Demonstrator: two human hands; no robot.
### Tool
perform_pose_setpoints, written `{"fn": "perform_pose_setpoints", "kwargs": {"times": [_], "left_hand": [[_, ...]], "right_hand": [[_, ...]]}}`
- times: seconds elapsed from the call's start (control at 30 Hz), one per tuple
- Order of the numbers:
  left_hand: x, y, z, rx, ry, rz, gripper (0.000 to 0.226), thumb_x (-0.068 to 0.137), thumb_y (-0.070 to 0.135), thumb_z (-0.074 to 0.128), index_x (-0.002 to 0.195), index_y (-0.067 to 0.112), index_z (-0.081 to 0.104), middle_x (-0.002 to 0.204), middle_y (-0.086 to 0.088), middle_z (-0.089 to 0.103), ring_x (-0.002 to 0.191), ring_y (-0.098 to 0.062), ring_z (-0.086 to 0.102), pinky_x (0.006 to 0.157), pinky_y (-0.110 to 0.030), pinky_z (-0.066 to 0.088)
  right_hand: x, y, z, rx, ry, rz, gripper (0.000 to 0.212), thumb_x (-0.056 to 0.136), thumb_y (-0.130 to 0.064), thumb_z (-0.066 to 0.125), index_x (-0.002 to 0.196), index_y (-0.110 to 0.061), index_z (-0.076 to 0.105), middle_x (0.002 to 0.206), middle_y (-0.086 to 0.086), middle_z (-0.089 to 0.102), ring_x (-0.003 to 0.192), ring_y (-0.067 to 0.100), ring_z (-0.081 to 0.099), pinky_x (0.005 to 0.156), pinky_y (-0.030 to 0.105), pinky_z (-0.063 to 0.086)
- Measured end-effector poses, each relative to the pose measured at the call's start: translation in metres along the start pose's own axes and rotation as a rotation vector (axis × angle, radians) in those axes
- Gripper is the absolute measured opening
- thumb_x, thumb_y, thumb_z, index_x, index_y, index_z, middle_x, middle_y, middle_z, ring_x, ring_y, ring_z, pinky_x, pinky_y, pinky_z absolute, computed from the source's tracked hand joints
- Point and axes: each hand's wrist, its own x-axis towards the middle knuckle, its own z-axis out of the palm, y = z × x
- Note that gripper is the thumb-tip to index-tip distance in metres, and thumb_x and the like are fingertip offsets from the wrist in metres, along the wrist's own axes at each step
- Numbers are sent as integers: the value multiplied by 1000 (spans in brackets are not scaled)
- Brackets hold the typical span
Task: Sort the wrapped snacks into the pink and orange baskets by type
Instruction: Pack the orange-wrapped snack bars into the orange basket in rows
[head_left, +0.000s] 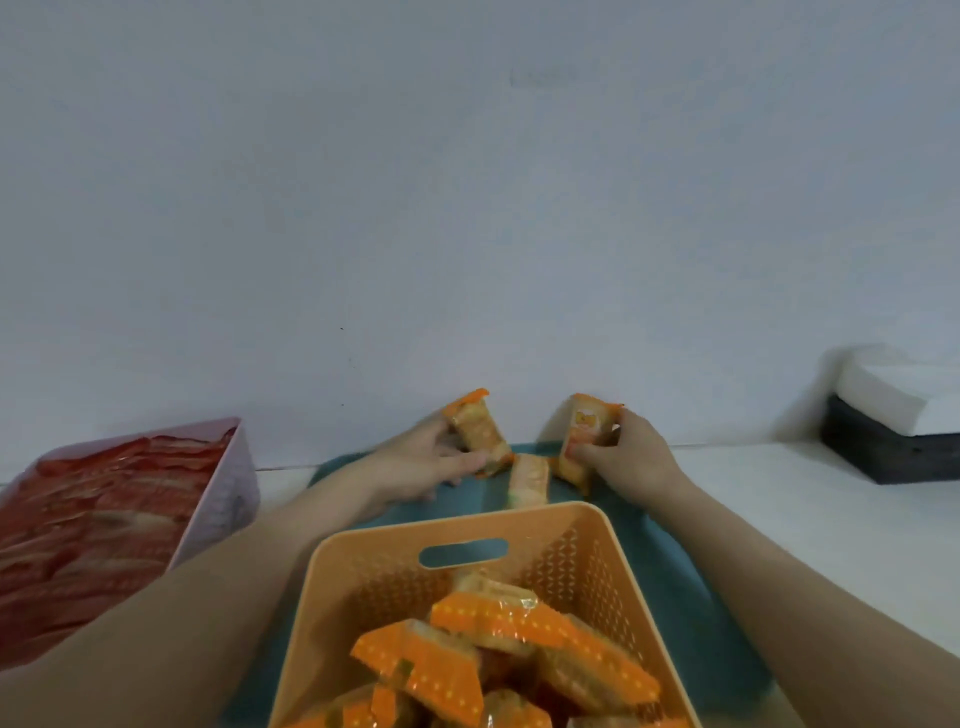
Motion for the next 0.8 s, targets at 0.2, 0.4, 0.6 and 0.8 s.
{"fn": "perform_pose_setpoints", "kwargs": {"times": [0.2, 0.4, 0.6, 0.8], "left_hand": [[1, 6, 2, -96, -305, -73, 63, 76, 33, 76, 129, 34, 43, 92, -6, 72, 73, -19, 69, 65, -30, 54], [-6, 18, 1, 42, -108, 14, 74, 71, 2, 82, 127, 27, 42, 119, -12, 56, 100, -28, 66, 77, -39, 60], [-56, 66, -20, 67, -30, 188, 47, 78, 2, 76, 113, 27, 55, 118, -5, 64, 101, -21, 68, 86, -42, 58], [-144, 114, -31, 126, -38, 229, 63, 69, 71, 63, 118, 32, 59, 117, 8, 68, 105, -12, 68, 87, -38, 57]], "right_hand": [[-20, -34, 10, 11, -387, 9, 37, 85, -43, 65, 97, -8, 68, 98, 20, 71, 87, 32, 69, 75, 39, 56], [-36, -45, 11, 339, -532, -70, 14, 84, -2, 69, 96, -8, 65, 86, 11, 68, 72, 16, 67, 65, 25, 55], [-51, -85, -4, 417, -446, -181, 58, 82, -2, 70, 130, -21, 46, 106, 20, 66, 85, 24, 63, 65, 34, 56], [-103, -130, -35, 242, -259, -432, 41, 84, -15, 69, 119, -23, 50, 93, 14, 71, 67, 18, 61, 67, 42, 58]]}}
